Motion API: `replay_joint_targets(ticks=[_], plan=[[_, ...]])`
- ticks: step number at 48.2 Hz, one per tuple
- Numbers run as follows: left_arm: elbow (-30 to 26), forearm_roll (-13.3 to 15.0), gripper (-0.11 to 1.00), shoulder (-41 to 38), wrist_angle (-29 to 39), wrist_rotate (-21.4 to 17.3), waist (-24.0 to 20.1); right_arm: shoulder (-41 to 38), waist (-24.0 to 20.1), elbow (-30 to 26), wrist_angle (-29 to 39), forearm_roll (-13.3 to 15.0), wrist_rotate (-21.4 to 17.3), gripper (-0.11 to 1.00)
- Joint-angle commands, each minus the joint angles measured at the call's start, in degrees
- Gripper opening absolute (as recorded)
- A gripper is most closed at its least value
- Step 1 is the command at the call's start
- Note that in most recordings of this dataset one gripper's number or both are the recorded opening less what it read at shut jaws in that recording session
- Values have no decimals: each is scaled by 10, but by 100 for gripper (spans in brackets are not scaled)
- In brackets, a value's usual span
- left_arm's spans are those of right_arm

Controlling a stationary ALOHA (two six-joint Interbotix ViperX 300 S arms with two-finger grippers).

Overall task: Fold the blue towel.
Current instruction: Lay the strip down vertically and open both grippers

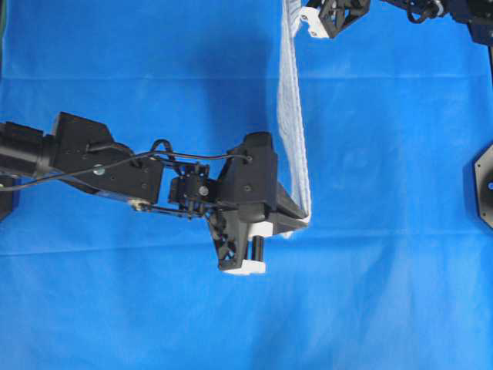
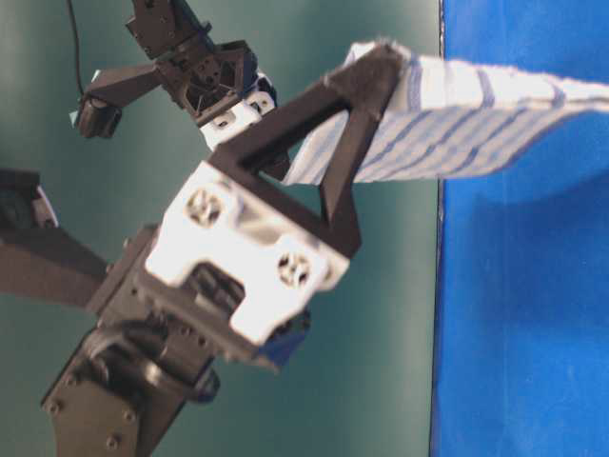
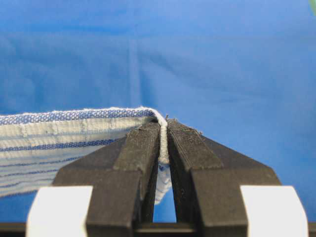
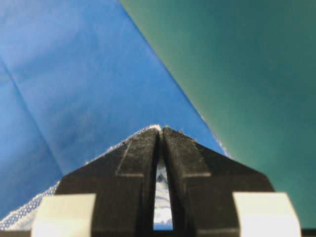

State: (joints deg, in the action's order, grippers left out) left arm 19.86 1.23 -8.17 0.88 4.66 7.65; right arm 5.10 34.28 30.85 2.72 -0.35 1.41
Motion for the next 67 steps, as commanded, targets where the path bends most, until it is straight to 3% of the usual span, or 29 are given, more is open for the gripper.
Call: replay_joint_targets(ticks=[1,15,28,41,52,59,67], plan=[[-24,-2,3,2,-11,-1,6,23,7,6,1,1,1,7],[-78,-2,3,-56,-46,-14,6,83,15,76,4,1,-5,7],[-92,-1,3,-83,-62,-21,6,66,11,69,48,1,-4,7],[-8,5,3,-47,-78,-7,7,-26,-10,-1,48,1,0,7],[84,5,3,-10,-134,48,11,-91,-33,-63,54,6,5,7],[125,5,3,8,-159,66,11,-97,-33,-72,52,7,7,7],[133,5,3,11,-162,66,11,-97,-35,-70,55,7,7,7]])
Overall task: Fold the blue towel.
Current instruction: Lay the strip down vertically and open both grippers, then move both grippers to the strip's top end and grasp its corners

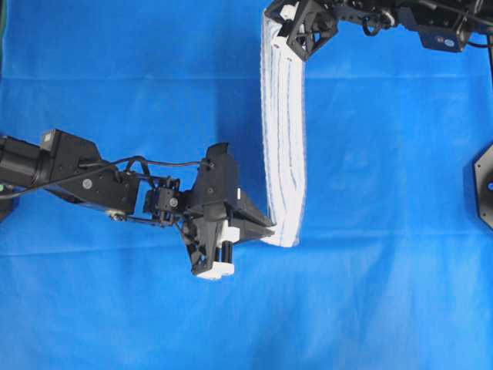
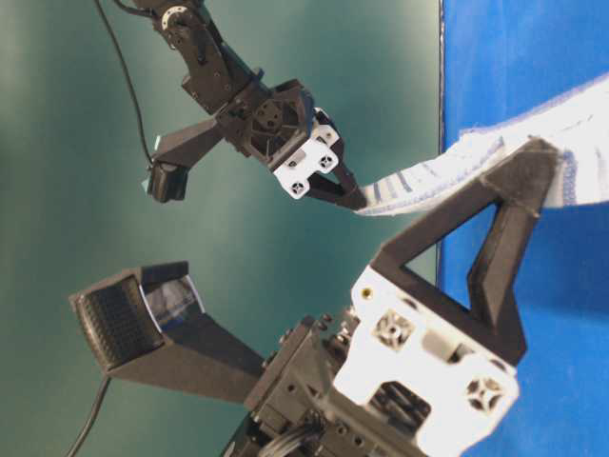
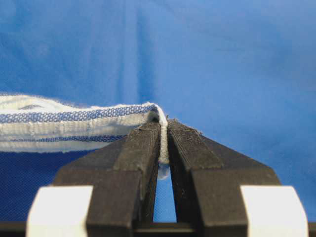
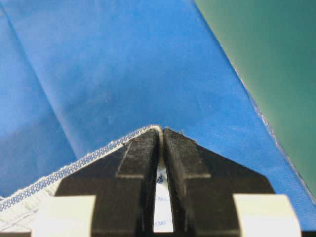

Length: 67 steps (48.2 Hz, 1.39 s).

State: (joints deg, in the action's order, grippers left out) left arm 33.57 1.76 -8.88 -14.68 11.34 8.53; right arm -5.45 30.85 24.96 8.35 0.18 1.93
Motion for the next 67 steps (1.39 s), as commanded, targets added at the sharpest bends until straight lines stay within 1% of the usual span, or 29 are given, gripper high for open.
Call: replay_joint_targets(ticks=[1,17,20,21,23,25,31,33,34,35,41,45,48,57,62,67], plan=[[-4,0,3,18,-5,-2,3,9,-1,-11,0,2,2,7],[-4,0,4,14,-4,-3,-11,9,-5,-12,-1,10,4,7],[-4,0,6,14,-4,-3,-12,9,-7,-11,-2,15,4,7],[-4,0,9,15,-4,-2,-12,9,-8,-11,-2,17,4,8],[-4,0,18,15,-4,-2,-12,9,-10,-11,-2,22,4,10],[-4,0,30,16,-4,-2,-12,9,-11,-11,-3,26,4,19],[3,0,67,24,5,-6,-14,11,-12,-11,-4,38,4,54],[5,0,77,31,15,-7,-15,14,-12,-11,-3,40,3,59],[8,0,81,37,25,-8,-17,16,-12,-11,-2,40,4,59],[10,-1,81,43,33,-9,-18,18,-12,-10,-2,40,3,58],[22,-3,75,88,85,-12,-26,41,-15,-4,-2,41,4,53],[33,-4,74,126,118,-20,-33,63,-18,8,-1,41,3,53],[46,-4,74,156,128,-29,-39,85,-23,21,-2,41,3,53],[93,-4,74,250,128,-67,-65,151,-39,75,-11,41,1,53],[120,-4,74,295,118,-81,-89,200,-49,120,-39,41,-3,53],[157,-4,74,342,88,-91,-120,248,-59,170,-78,39,-11,53]])
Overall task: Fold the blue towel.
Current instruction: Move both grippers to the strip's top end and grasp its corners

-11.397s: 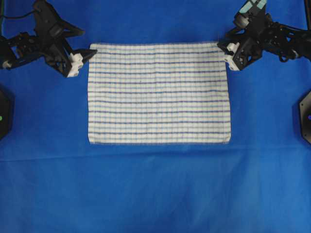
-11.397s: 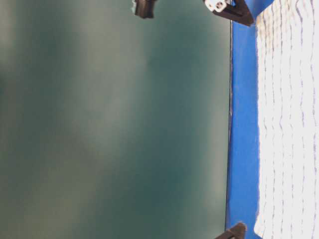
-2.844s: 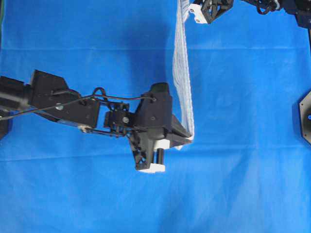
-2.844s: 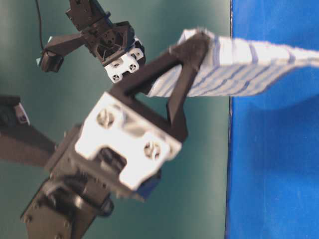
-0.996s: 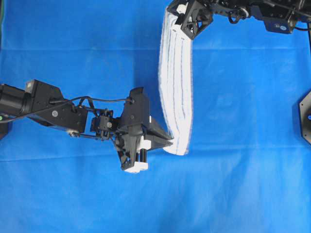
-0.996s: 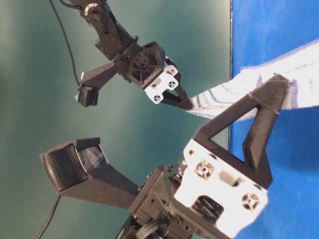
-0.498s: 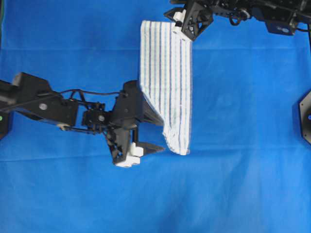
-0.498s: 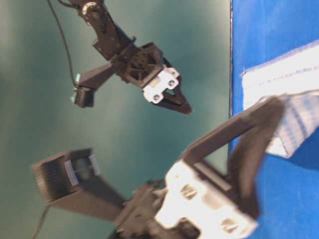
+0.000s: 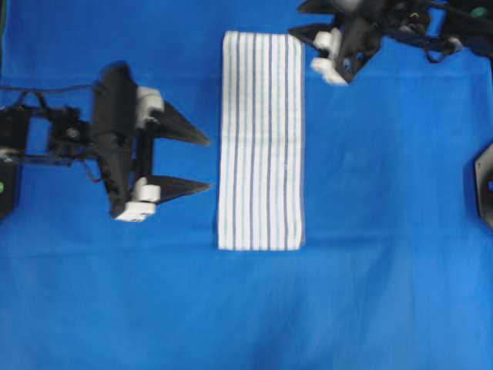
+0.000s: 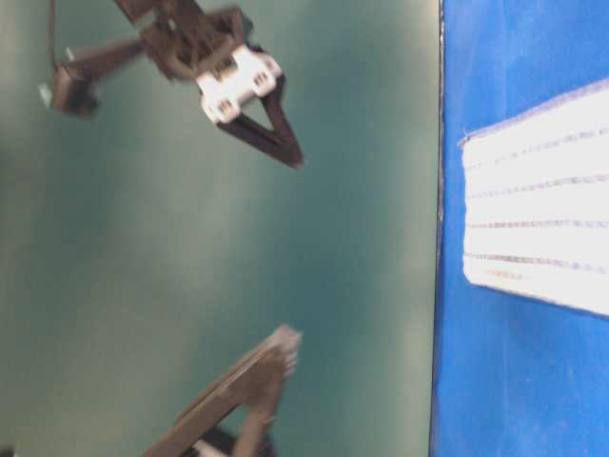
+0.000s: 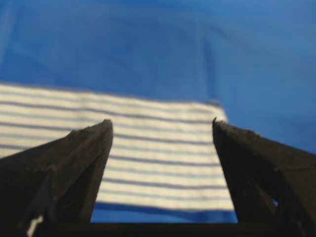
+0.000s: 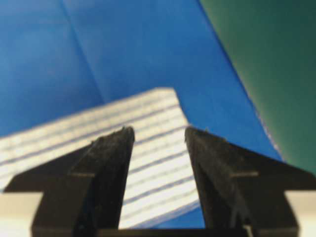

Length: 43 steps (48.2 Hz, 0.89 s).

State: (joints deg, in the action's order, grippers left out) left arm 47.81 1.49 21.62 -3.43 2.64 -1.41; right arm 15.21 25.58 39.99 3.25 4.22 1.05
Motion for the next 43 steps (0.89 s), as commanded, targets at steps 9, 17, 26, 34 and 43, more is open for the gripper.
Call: replay_joint_targets(ticks=[9,17,26,34,43], plan=[[71,-1,74,109,-69,-18,-73,141,-25,104,-77,-11,-15,53],[105,-1,74,140,-115,-19,-99,178,-33,149,-120,-15,-26,53],[103,-1,74,133,-119,-19,-111,178,-33,151,-129,-15,-29,53],[98,-1,74,122,-119,-19,-114,170,-33,149,-128,-15,-29,53],[82,-1,74,73,-142,-19,-155,128,-8,129,-129,-15,-30,54]])
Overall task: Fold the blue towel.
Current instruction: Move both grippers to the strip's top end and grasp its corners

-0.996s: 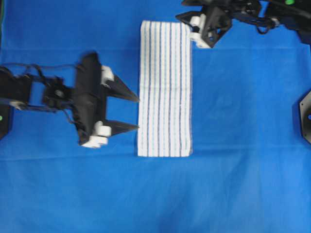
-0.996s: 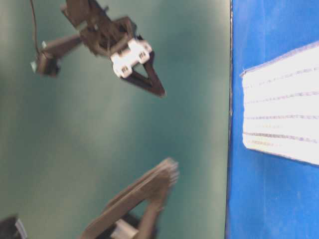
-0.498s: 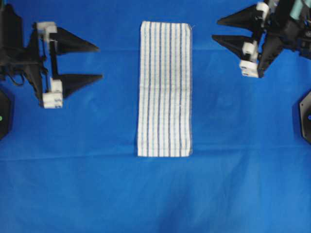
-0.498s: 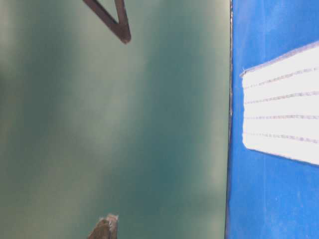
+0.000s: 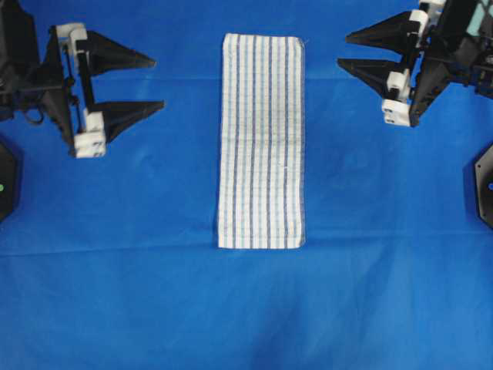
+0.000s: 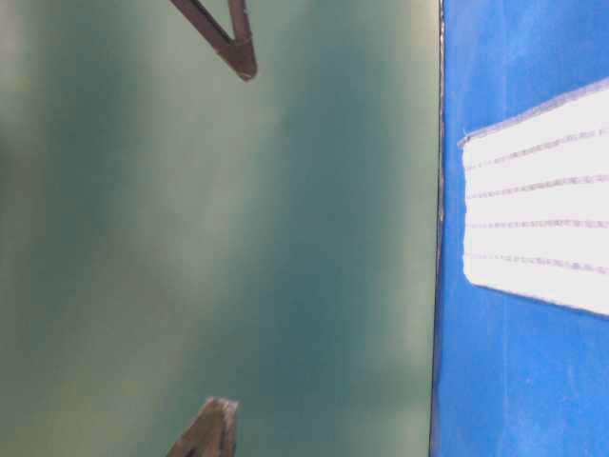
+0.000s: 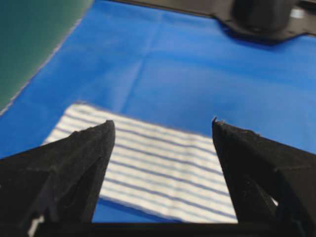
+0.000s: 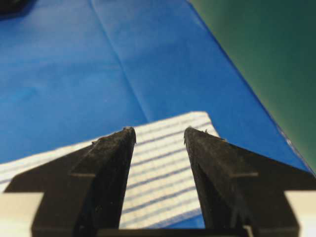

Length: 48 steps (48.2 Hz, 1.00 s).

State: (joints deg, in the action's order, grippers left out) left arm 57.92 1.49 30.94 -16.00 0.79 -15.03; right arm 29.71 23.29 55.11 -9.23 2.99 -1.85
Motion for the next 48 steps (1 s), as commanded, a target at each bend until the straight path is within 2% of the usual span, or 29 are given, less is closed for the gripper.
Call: replay_joint_targets(ticks=[1,11,22,31,48], plan=[[-22,-1,74,-30,-21,-1,-25,-25,19,-25,-4,-4,-1,54],[-63,-1,77,-166,-62,-1,-86,-141,76,-67,-4,-10,-1,60],[-140,-1,91,-325,-67,0,-122,-259,110,-110,-6,-14,-1,65],[-190,-1,91,-403,-69,0,-138,-329,128,-137,-10,-15,-1,65],[-223,1,91,-503,-111,7,-148,-439,130,-160,-63,-35,-1,65]])
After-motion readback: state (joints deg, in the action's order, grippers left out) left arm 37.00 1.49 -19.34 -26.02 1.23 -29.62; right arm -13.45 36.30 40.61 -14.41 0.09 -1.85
